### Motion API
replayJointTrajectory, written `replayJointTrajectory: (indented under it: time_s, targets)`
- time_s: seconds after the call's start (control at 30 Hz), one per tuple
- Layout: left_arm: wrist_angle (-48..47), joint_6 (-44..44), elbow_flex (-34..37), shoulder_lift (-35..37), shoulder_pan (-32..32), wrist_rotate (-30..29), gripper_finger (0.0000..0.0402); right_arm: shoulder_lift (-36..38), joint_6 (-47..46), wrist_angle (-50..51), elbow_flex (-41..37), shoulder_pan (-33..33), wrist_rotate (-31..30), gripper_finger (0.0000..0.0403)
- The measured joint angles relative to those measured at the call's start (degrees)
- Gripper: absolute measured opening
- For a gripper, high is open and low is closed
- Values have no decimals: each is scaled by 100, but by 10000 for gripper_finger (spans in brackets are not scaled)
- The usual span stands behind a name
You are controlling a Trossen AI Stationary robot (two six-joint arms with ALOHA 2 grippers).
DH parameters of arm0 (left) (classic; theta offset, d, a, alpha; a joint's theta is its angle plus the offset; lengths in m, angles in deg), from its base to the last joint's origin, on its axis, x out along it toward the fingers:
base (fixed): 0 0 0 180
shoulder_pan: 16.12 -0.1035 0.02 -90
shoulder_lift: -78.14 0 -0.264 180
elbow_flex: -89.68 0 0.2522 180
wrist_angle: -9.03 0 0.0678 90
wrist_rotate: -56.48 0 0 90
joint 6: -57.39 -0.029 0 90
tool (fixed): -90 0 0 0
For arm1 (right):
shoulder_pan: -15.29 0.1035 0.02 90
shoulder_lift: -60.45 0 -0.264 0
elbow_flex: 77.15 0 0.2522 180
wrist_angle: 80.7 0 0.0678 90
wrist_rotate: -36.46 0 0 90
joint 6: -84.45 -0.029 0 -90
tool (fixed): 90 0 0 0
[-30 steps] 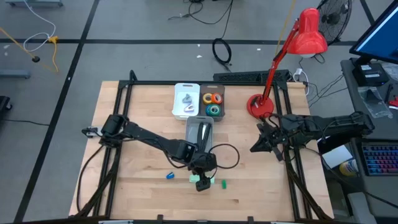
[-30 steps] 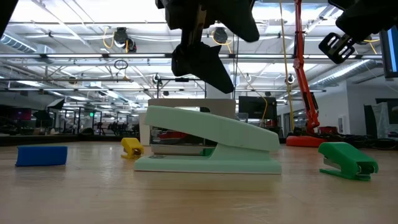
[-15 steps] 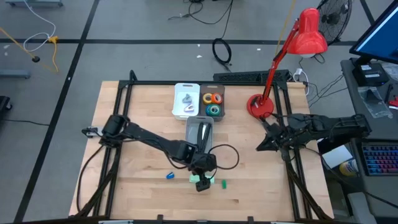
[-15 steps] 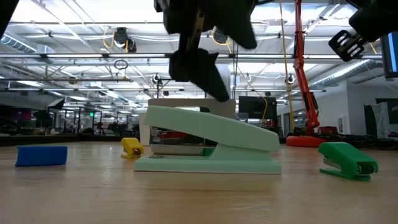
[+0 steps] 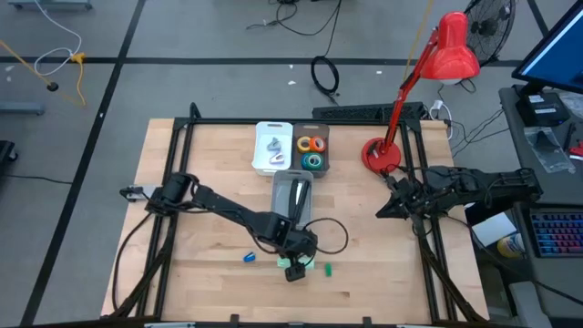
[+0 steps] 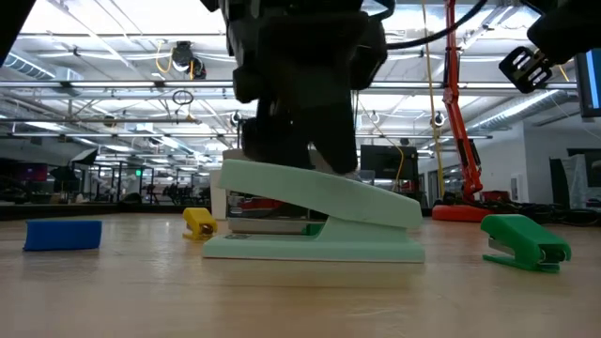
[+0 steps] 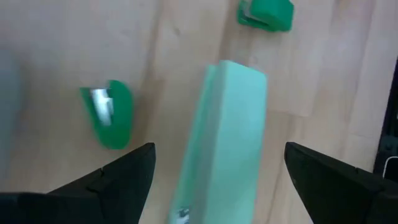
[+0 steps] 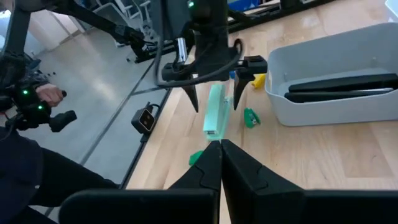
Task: Pick and place Stapler, Stapler remover, tape
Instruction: Put the light green stapler into the gray bin
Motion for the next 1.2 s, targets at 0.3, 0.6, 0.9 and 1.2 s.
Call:
replayJointTrajectory:
  time_s: [0.3,0.6,0.9,1.2]
  targets:
    - [-287,-51,2,-87,105,5,361,-2,-22,61,0,0,-10,0]
    - [-258,148,4,-119,103,62,361,-2,-68,65,0,2,-14,0]
    - [-151,135,4,-119,103,42,361,-2,-153,145,0,2,-6,0]
    - [-160,132,4,-119,103,42,302,-2,-153,144,0,2,-4,0]
